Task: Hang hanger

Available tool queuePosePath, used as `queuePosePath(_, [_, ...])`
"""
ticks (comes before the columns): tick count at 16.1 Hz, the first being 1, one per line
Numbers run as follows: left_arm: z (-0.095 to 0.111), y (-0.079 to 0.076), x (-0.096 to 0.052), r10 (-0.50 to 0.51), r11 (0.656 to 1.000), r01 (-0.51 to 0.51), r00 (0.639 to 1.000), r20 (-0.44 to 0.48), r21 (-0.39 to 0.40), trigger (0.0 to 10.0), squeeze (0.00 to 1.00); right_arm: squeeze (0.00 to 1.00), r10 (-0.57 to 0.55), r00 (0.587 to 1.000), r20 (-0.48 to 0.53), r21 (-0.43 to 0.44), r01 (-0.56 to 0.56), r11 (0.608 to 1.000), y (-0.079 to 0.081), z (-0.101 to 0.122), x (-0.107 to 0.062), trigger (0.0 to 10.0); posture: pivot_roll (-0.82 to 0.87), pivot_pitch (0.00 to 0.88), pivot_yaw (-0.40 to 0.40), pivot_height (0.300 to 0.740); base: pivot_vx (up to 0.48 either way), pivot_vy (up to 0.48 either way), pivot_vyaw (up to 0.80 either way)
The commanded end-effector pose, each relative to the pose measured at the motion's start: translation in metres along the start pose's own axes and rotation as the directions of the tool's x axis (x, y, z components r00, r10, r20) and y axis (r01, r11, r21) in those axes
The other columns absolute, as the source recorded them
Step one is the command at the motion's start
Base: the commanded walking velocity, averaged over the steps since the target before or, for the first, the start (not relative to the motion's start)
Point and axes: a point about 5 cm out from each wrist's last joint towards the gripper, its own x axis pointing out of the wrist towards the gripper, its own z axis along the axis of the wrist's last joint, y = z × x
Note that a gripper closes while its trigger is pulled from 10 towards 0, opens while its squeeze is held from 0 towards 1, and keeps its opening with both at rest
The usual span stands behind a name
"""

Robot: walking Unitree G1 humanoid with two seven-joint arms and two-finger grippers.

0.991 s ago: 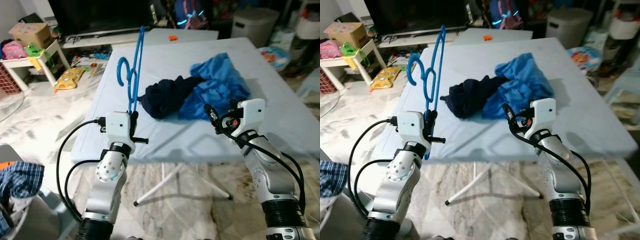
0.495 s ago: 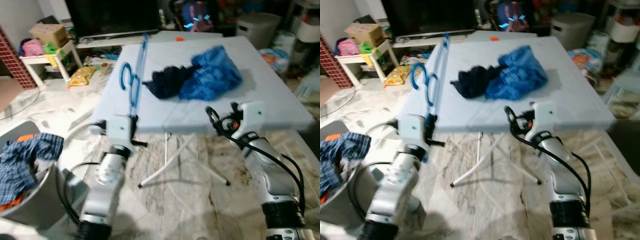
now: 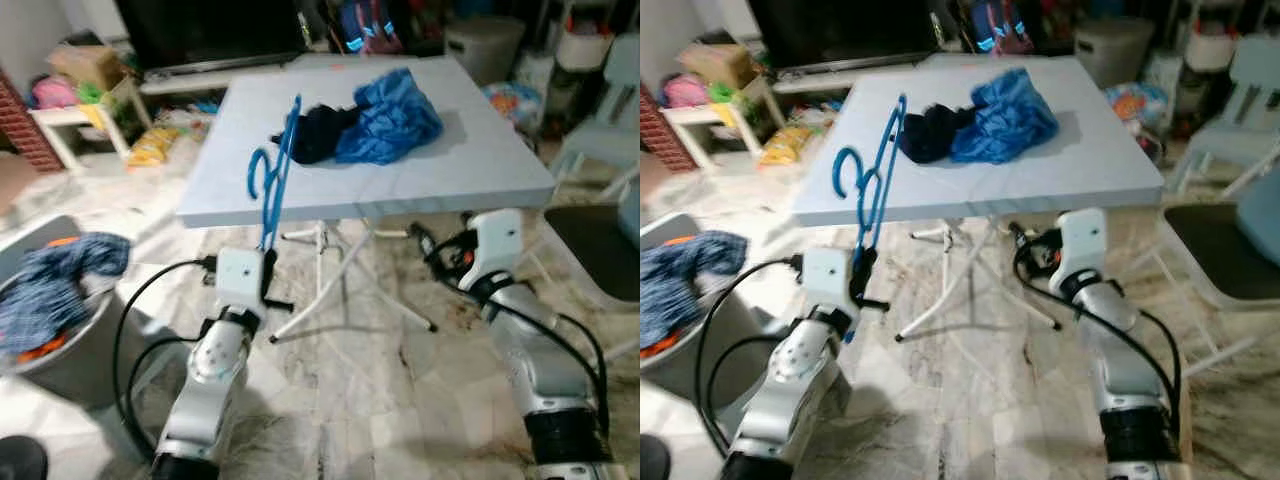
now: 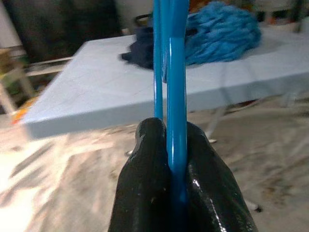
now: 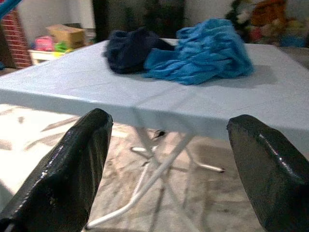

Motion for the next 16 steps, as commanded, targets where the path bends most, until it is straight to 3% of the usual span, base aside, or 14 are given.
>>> queuePosePath(1, [-0.008, -0.002, -0.001, -0.020, 0.999, 0.019, 0.999, -0.049, -0.032, 10.0, 0.00, 0.00, 0.034, 0.999, -0.029, 0.016, -0.033, 0.999, 0.001, -0.004, -0.001, 10.0, -0.22, 0.000, 0.112, 0.740, 0.000, 0.000, 0.00])
queuePosePath(2, [-0.021, 0.000, -0.002, -0.016, 0.995, 0.003, 0.991, -0.133, -0.098, 10.0, 0.00, 0.00, 0.065, 0.997, -0.046, 0.001, -0.065, 0.998, 0.002, -0.006, -0.002, 10.0, -0.22, 0.000, 0.113, 0.740, 0.000, 0.000, 0.00])
queuePosePath(6, [-0.044, 0.002, -0.009, -0.141, 0.988, 0.121, 0.957, -0.253, -0.093, 10.0, 0.00, 0.00, 0.076, 0.993, -0.086, -0.215, -0.093, 0.972, -0.006, -0.011, -0.005, 10.0, -0.22, 0.000, 0.116, 0.740, 0.000, 0.000, 0.00])
queuePosePath(11, [-0.053, 0.005, -0.008, -0.266, 0.964, 0.254, 0.899, -0.347, -0.081, 10.0, 0.00, 0.00, 0.125, 0.984, -0.125, -0.283, -0.156, 0.946, -0.011, -0.016, -0.009, 10.0, -0.22, 0.000, 0.116, 0.740, 0.000, 0.000, 0.00])
queuePosePath(13, [-0.062, 0.007, -0.016, -0.386, 0.917, 0.392, 0.819, -0.424, -0.078, 10.0, 0.00, 0.00, 0.241, 0.958, -0.159, -0.342, -0.282, 0.897, -0.008, -0.018, -0.015, 10.0, -0.23, 0.000, 0.115, 0.740, 0.000, 0.000, 0.00])
queuePosePath(16, [-0.067, 0.004, -0.031, -0.552, 0.801, 0.592, 0.673, -0.493, -0.088, 10.0, 0.00, 0.00, 0.418, 0.868, -0.267, -0.388, -0.494, 0.778, -0.006, -0.022, -0.029, 10.0, -0.22, 0.000, 0.114, 0.740, 0.000, 0.000, 0.00])
